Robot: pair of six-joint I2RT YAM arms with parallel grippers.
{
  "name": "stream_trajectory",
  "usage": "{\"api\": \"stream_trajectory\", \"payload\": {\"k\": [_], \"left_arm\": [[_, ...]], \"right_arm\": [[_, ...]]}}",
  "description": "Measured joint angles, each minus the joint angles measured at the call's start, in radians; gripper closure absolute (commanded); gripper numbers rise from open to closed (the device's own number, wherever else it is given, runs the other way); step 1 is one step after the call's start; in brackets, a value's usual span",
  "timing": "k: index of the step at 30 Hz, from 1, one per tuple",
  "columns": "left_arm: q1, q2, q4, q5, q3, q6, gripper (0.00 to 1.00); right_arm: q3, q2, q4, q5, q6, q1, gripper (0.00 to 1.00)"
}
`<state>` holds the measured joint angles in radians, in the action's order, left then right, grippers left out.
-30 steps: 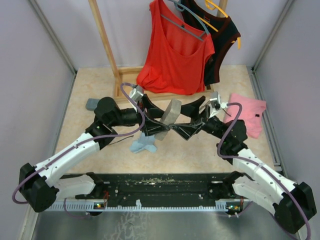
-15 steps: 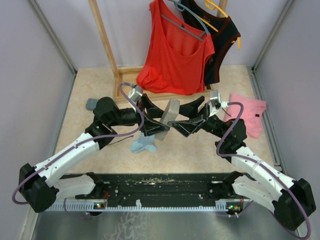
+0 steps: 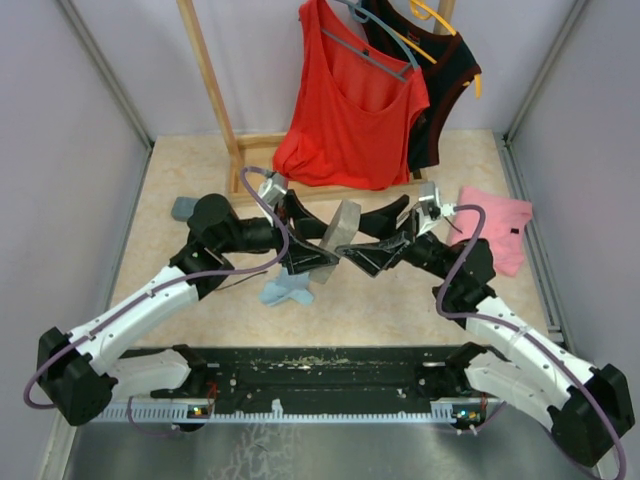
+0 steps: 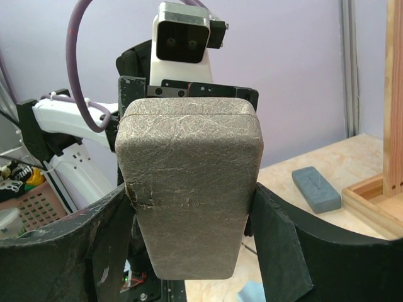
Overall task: Organize the sunglasses
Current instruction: Place the sunglasses case at the center of the board.
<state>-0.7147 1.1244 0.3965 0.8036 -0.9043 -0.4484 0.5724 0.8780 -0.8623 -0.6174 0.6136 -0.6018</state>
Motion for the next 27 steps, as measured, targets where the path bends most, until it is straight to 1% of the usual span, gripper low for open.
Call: {"api": "stream_trajectory", "payload": {"k": [1, 2, 3, 4, 12, 16, 21, 27], "left_arm": [[-0.001, -0.001, -0.006, -0.001, 0.0, 0.002, 0.38], [-0.001, -0.002, -0.014, -0.002, -0.001, 0.005, 0.3], [-0.001, -0.003, -0.022, -0.003, -0.002, 0.008, 0.06], [-0.002, -0.003, -0.028, -0.003, -0.004, 0.013, 0.01], [-0.003, -0.012, -0.099, -0.025, -0.05, 0.085, 0.0], [-0.003, -0.023, -0.153, -0.034, -0.067, 0.135, 0.0], [-0.003, -0.035, -0.216, -0.031, -0.074, 0.196, 0.0], [-0.003, -0.034, -0.225, 0.002, -0.075, 0.214, 0.01]], "right_arm": [[0.0, -0.011, 0.023, 0.005, -0.004, -0.003, 1.0], [0.0, -0.023, 0.045, 0.011, -0.01, -0.005, 1.0], [0.0, -0.035, 0.068, 0.016, -0.013, -0.006, 1.0], [0.0, -0.047, 0.091, 0.023, -0.018, -0.007, 1.0], [0.018, -0.099, 0.307, 0.105, -0.055, -0.011, 1.0], [0.026, -0.117, 0.374, 0.13, -0.064, -0.011, 1.0], [0.026, -0.136, 0.396, 0.1, -0.077, -0.011, 1.0], [0.027, -0.151, 0.356, 0.019, -0.089, -0.011, 1.0]]}}
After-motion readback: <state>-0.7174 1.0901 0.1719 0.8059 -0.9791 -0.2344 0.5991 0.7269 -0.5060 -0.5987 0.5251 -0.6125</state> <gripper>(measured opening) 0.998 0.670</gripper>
